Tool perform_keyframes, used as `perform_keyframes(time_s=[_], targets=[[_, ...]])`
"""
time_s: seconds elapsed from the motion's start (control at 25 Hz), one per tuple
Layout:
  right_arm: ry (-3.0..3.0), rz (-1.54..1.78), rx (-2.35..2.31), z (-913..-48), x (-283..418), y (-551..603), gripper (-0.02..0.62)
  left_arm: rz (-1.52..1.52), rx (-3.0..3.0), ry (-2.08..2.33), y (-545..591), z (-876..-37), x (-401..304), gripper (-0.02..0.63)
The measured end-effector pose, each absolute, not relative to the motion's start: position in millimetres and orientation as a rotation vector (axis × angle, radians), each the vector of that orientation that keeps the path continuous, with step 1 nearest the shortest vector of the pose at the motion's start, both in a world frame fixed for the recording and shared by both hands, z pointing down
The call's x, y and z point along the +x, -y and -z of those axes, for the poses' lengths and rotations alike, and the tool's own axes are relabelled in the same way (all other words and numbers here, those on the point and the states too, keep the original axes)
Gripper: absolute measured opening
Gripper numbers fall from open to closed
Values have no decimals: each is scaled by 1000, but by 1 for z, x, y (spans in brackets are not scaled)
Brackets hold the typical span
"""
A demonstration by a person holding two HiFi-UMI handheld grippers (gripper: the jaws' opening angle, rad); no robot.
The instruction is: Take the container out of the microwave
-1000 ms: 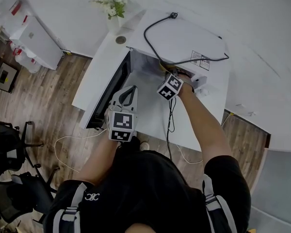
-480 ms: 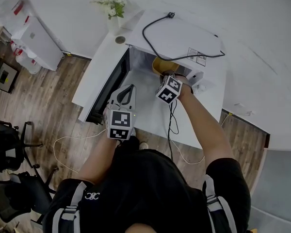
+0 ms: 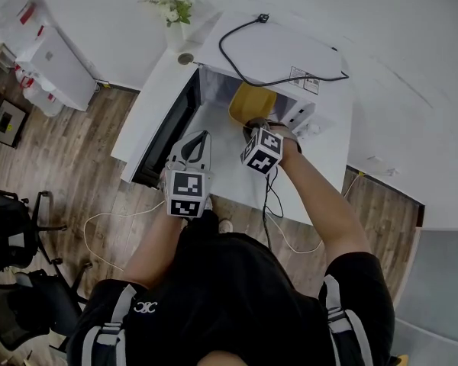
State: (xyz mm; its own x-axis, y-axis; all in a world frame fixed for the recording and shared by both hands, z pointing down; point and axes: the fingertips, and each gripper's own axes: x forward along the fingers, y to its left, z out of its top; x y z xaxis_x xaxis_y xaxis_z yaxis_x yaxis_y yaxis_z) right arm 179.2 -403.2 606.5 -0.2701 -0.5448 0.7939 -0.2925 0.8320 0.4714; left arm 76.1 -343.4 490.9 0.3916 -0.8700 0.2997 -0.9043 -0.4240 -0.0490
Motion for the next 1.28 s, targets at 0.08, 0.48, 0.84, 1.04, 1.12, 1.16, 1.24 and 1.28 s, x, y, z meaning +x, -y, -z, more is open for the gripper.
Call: perform_keyframes(time_s=[0.08,0.48,0.84,1.04,1.12,1.16,1.24,1.28], targets=[[1882,276,618,-605,179,393,21,-428,2514,1614,340,-492,77,14],[1950,250,560,-587,179,333,20,-422,2527,1591,330,-492,91,14],[1944,187,586,-588,205,279,20,-424,2574,1530,328,-491,112,14],[1921,136,657,-588,229,259,20,-423,2618,1460,326,-490,132,14],[1906,121,680,-588,240,253,20,-432,2629,1427,326,-493,142,14],[1898,115,691,-588,245,251,20,-435,2634,1409,325,-495,147,14],[1884,105,712,-587,254,245,20,-433,2652,1370,324,-497,157,14],[1876,99,721,-586,259,243,20,-432,2665,1351,323,-498,162,14]])
